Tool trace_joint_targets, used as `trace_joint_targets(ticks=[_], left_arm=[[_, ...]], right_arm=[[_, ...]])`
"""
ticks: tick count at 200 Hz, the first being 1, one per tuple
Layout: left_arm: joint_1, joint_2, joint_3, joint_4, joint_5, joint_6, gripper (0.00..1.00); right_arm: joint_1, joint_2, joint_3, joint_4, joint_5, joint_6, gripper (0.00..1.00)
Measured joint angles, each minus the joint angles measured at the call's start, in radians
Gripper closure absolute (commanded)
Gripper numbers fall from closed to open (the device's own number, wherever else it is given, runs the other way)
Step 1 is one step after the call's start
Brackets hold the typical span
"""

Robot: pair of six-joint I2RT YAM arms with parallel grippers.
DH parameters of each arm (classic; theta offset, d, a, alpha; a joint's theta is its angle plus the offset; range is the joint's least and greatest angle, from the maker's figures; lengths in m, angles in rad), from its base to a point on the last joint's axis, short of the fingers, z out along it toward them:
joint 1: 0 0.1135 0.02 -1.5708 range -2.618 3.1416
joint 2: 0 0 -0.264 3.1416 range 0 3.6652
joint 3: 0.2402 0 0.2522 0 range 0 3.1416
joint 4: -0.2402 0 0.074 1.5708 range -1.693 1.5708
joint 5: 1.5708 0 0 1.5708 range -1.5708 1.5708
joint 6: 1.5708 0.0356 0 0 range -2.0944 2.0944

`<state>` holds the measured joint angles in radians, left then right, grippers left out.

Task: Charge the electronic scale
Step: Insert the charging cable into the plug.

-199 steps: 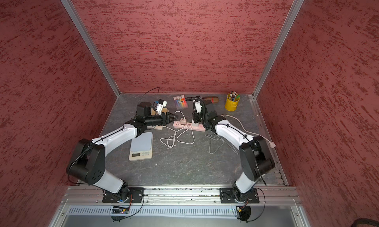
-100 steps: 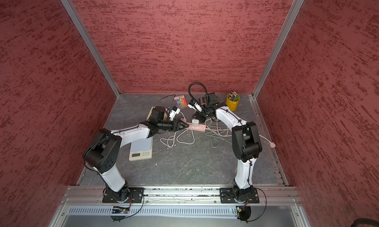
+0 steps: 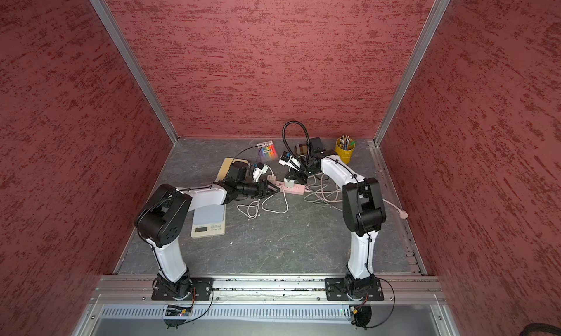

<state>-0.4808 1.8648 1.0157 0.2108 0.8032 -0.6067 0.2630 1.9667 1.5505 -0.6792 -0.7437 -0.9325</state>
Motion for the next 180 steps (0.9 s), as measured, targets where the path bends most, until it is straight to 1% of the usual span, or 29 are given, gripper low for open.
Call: trace_joint_targets(ticks=[84, 180], left_arm=[[0.0, 0.029, 0.031, -0.001, -0.013, -0.009, 0.47], [0.0, 0.061, 0.031, -0.002, -0.027, -0.014, 0.48]], right_arm=[[0.0, 0.001, 0.011, -0.022, 0.018, -0.076, 1.0], [-0.002, 0.012, 0.029, -0.029, 0.06, -0.123, 1.0]])
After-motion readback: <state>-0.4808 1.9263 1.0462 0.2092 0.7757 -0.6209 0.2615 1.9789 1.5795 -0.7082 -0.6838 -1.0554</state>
